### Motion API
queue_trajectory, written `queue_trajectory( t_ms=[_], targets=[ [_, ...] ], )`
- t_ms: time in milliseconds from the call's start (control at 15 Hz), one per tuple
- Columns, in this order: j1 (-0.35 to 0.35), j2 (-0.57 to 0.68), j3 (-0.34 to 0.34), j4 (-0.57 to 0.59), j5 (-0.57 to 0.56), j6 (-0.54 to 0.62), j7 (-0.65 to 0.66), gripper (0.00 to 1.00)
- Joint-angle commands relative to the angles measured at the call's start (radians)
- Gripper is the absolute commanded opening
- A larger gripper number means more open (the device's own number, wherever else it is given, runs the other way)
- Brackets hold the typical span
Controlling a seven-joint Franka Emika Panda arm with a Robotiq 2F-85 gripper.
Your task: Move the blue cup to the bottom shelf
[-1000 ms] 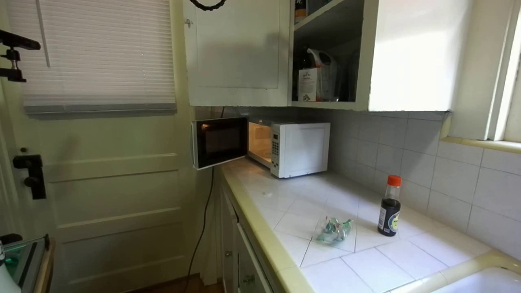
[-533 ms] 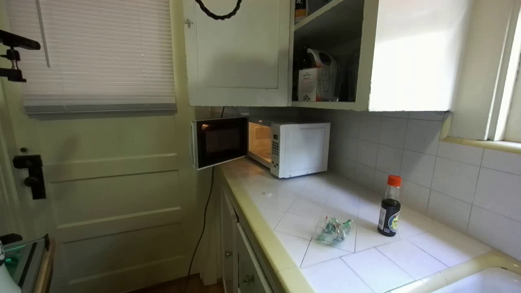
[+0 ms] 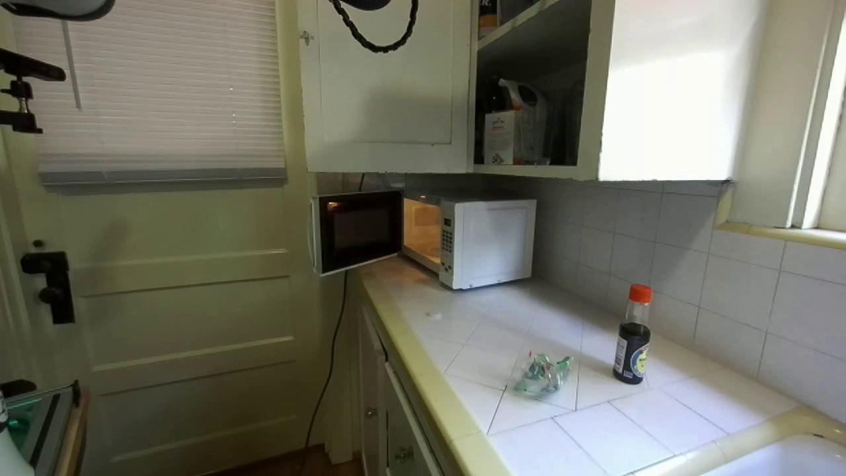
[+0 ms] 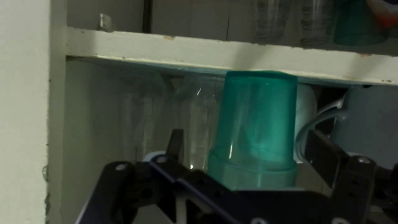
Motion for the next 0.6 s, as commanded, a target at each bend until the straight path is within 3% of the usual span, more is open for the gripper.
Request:
queue_trajectory(
  t_ms=[0, 533],
  targets=[
    [0.004, 0.056, -0.002, 0.075, -0.005, -0.019, -0.003, 1.00],
    [-0.001, 0.126, 0.001, 0.154, 0.008, -0.027, -0.012, 1.00]
  ],
)
